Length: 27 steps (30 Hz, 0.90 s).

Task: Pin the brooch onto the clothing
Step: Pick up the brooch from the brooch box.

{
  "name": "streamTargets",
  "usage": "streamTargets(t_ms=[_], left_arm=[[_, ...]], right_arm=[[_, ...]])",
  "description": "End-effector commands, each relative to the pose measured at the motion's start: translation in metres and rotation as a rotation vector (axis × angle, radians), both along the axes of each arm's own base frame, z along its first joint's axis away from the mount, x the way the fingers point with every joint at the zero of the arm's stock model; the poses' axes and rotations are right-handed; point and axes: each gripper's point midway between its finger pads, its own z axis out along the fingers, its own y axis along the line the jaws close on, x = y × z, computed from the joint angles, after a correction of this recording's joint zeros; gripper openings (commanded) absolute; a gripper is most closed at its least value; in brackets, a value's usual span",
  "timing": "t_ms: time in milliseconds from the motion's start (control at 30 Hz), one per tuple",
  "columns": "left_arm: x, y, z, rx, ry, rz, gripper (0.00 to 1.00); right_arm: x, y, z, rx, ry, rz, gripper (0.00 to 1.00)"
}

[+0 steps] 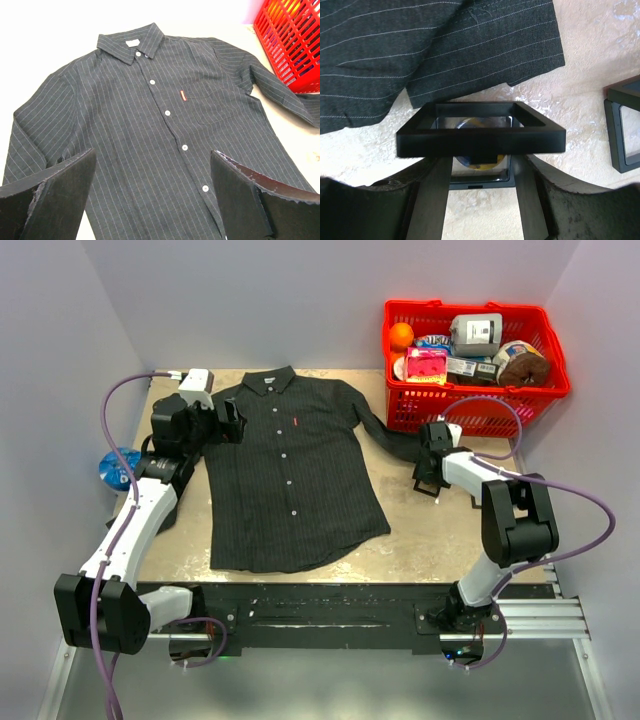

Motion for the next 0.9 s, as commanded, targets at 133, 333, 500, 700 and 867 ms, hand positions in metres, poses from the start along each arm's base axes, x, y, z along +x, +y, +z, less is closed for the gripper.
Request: streamTargets(t_ms=[133, 333, 500, 700, 867], left_arm=[[0.001, -0.001, 0.023, -0.002, -0.075, 0.001, 0.99], [0.001, 0.000, 0.023, 0.003, -0.075, 0.006, 0.99], [0.001, 0.001, 0.022, 0.005, -0.074, 0.010, 0.99], [0.001, -0.001, 0.020, 0.003, -0.070, 0.003, 0.99], [0.001, 0.000, 0.022, 0.003, -0.075, 0.005, 0.99]], right_arm=[[0.007, -0.001, -0.005, 0.049, -0.024, 0.009, 0.55], [0.006, -0.001, -0.014, 0.077, -0.008, 0.002, 0.57], [0.005, -0.004, -0.020, 0.092, -0.004, -0.004, 0.56], [0.005, -0.004, -0.030, 0.114, 0.025, -0.009, 0.57], [-0.004, -0.008, -0.038, 0.099, 0.068, -0.033, 0.55]])
